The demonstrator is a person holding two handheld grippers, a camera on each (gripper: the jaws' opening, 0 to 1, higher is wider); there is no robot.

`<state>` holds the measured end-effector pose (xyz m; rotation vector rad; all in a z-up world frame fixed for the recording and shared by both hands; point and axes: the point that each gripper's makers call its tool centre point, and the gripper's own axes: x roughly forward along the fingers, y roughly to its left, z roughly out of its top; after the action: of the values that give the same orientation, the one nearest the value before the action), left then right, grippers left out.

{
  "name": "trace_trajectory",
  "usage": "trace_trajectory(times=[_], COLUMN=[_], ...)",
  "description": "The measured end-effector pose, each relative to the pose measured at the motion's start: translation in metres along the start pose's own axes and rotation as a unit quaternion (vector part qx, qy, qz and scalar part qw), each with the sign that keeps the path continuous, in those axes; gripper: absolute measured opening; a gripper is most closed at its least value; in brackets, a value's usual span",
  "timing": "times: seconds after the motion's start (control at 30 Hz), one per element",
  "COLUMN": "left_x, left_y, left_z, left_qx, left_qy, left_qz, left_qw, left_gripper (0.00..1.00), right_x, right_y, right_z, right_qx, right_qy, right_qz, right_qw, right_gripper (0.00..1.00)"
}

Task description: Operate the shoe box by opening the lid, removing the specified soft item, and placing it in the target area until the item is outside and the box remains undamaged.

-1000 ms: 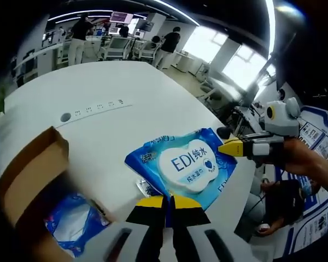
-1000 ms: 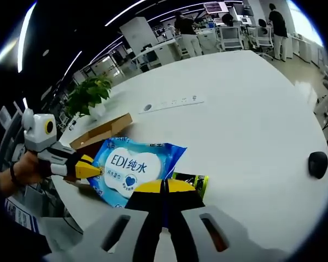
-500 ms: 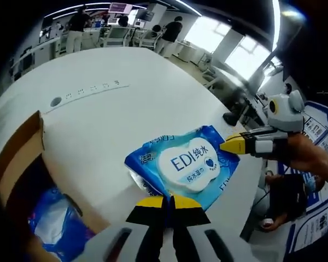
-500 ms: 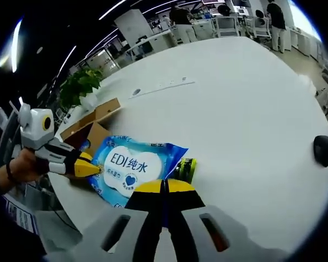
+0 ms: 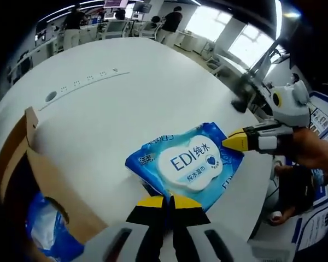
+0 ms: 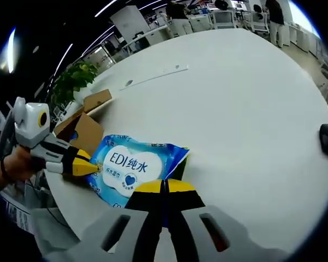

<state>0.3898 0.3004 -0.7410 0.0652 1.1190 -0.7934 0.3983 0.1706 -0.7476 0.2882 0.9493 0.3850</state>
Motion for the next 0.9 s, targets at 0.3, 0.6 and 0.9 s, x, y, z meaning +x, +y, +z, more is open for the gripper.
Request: trace_trajectory(times=[0.3,0.6,0.9], left_x=[0.003,-0.007,-0.023], left_y=[0.004,0.006,0.008], left_z=[-0.003,-0.004,-0.007], left_qx=[-0.003,0.001,-0.002], left_qy=[0.008,-0.003,-0.011], left_qz=[0.014,0.014,0.014], left_qw=[0.9999,0.9999,0.9998], left_gripper=[0.03,0.04,0.11], right_x=[0.004,0.003,-0.005], right_y=[-0.003,-0.004,-0.004], right_z=[-0.002,-0.004,-0.006], right_qx=[0.005,-0.003,-0.017], right_qy=[-0.004,-0.007,-0.001], right_qz=[-0.007,-0.019,-0.029], right_qw=[1.0000,0.9998,0.9994], right_gripper=[0.00,0.01,0.02])
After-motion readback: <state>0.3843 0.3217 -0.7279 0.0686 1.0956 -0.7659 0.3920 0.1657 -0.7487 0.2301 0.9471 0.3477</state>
